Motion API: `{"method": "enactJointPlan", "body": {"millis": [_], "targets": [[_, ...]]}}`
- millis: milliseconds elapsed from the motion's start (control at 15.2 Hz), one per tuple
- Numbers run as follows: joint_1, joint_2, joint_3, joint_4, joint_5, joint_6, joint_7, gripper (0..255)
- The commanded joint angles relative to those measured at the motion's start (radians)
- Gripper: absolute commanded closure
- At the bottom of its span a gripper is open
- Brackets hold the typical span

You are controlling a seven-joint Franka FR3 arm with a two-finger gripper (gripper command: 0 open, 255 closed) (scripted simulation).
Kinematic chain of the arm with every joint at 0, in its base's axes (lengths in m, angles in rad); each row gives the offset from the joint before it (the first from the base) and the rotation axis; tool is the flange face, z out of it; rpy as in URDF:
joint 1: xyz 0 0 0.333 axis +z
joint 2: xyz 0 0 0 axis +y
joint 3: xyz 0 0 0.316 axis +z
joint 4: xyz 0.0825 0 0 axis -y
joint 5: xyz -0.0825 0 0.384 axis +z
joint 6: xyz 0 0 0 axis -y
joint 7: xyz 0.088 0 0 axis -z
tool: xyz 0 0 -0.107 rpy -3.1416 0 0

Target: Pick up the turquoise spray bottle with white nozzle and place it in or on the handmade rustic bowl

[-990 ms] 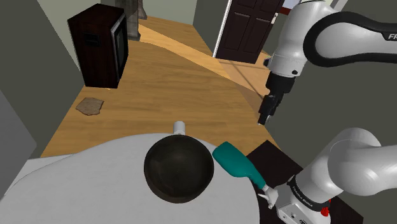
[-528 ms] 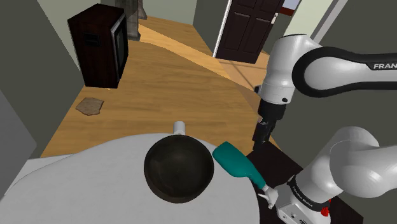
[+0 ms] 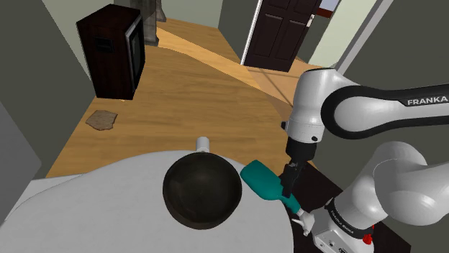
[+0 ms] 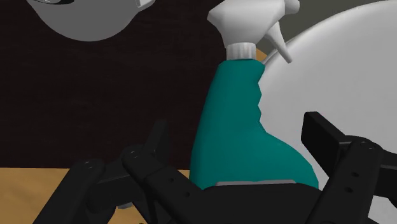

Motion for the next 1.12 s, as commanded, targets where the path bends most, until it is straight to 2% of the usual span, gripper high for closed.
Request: {"method": "enactJointPlan", "body": {"millis": [0,198,660,726,1056], "targets": [[0.012,0.005,0.011,-0.023,0.018,0.029,-0.001,0],[0.026,0.019,0.024,-0.05,0.041,0.07,-0.004,0],[0.026,0.019,0.024,-0.05,0.041,0.07,-0.004,0],[0.026,0.019,0.024,-0.05,0.041,0.07,-0.004,255],[0.026,0.019,0.024,-0.05,0.041,0.07,-0.004,255]]}}
